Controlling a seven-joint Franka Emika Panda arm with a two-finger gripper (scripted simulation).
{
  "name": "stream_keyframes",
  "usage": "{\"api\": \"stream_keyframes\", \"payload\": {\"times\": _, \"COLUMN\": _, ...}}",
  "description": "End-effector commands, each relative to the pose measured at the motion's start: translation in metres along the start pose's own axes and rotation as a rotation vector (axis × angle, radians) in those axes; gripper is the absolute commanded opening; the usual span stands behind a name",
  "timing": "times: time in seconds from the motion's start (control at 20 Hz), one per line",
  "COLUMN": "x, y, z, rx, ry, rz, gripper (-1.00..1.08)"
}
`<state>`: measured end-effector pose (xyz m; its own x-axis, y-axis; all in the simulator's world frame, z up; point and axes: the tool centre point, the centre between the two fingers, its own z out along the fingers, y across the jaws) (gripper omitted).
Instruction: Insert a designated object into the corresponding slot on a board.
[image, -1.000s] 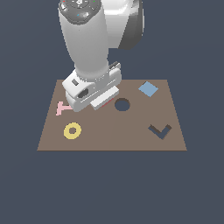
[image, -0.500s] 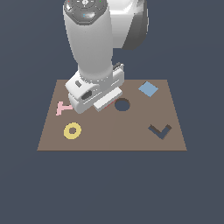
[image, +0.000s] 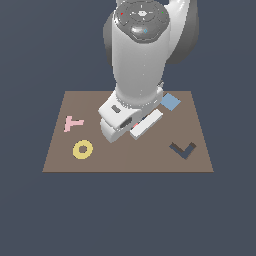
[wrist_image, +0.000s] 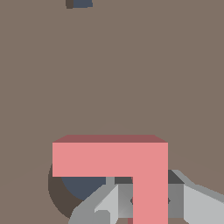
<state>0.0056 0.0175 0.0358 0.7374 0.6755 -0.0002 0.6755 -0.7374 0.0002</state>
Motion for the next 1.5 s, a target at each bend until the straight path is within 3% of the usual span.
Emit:
{"api": "stream_keyframes", "payload": {"times": 0.0, "x": 0.023, "y": -0.007, "z": -0.001, "rx": 0.0, "ry": 0.0, "rz": -0.01, "gripper": -1.0}}
{"api": "stream_keyframes", "payload": {"times": 0.35, "x": 0.09, "y": -0.028, "z": -0.003, "rx": 0.0, "ry": 0.001, "rz": -0.037, "gripper": -1.0}}
{"api": "stream_keyframes", "payload": {"times": 0.65, "x": 0.126, "y": -0.039, "z": -0.004, "rx": -0.001, "ry": 0.001, "rz": -0.052, "gripper": -1.0}}
{"api": "stream_keyframes", "payload": {"times": 1.0, "x": 0.148, "y": -0.045, "z": -0.005, "rx": -0.001, "ry": 0.001, "rz": -0.062, "gripper": -1.0}}
{"api": "stream_keyframes", "payload": {"times": 1.45, "x": 0.153, "y": -0.046, "z": -0.003, "rx": -0.001, "ry": 0.001, "rz": -0.064, "gripper": -1.0}}
